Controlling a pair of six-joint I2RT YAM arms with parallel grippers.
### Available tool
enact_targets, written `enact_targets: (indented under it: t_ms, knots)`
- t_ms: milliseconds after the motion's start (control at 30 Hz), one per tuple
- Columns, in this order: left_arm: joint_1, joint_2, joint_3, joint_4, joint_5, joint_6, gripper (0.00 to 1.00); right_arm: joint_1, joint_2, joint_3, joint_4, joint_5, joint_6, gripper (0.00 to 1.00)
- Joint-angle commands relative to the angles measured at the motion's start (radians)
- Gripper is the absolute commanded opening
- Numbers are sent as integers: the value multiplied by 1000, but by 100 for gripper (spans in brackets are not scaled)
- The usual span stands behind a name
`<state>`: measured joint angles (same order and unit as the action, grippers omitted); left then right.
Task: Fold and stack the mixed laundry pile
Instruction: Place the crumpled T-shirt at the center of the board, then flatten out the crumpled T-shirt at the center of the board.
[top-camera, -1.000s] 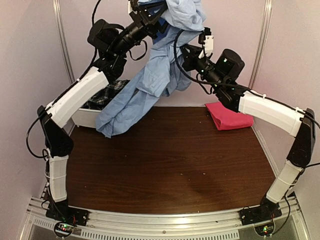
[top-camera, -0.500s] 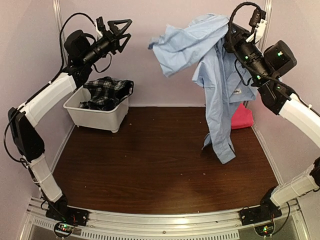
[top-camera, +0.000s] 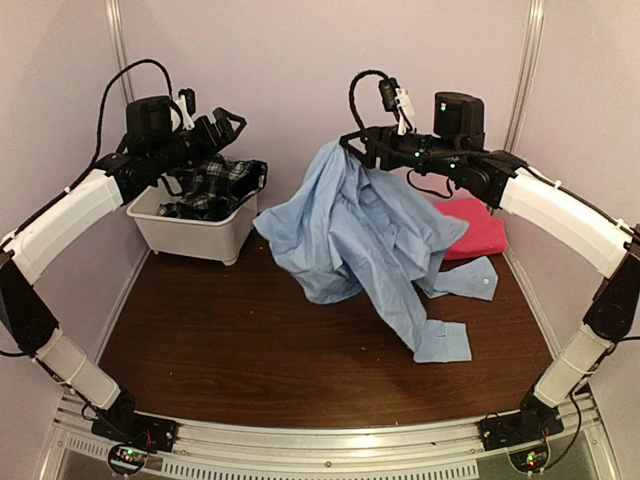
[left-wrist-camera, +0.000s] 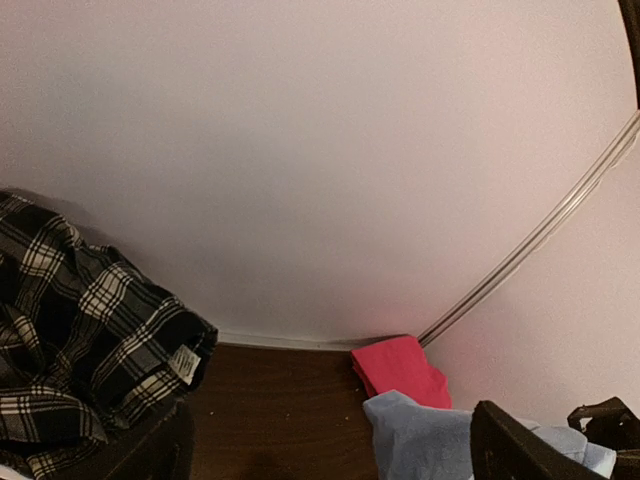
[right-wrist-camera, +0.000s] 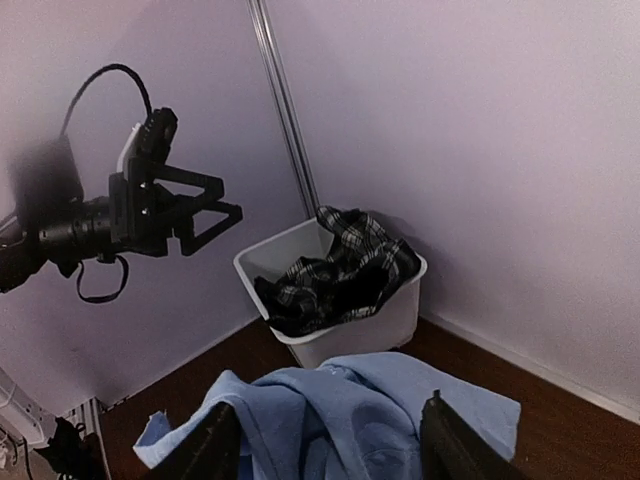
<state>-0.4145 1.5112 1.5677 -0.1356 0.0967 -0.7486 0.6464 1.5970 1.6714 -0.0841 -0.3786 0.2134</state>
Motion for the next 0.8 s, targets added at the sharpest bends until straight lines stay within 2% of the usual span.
enact_targets:
  t_ms: [0, 100, 200, 267, 433, 567, 767]
  knots:
    - [-48, 6, -66, -132, -59, 151, 98, -158, -74, -60, -181, 59, 70, 98]
    - [-128, 6, -78, -257, -229, 282, 97, -251, -142, -221, -181, 12, 83, 98]
    - [-185, -9, -143, -334, -330, 343, 98, -251, -226, -413, -171, -119, 48, 93]
    - [-188, -36, -229, -336, -289, 326, 98, -225, -268, -542, -161, -188, 50, 88]
    - [-199, -114, -467, -273, -150, 264, 98, -66, -331, -783, -167, -145, 59, 84]
    - [-223, -155, -557, -244, -118, 254, 98, 26, -314, -849, -210, -44, 48, 87]
    - [-228, -157, -620, -226, -97, 234, 98, 110, -163, -814, -236, 71, 8, 91]
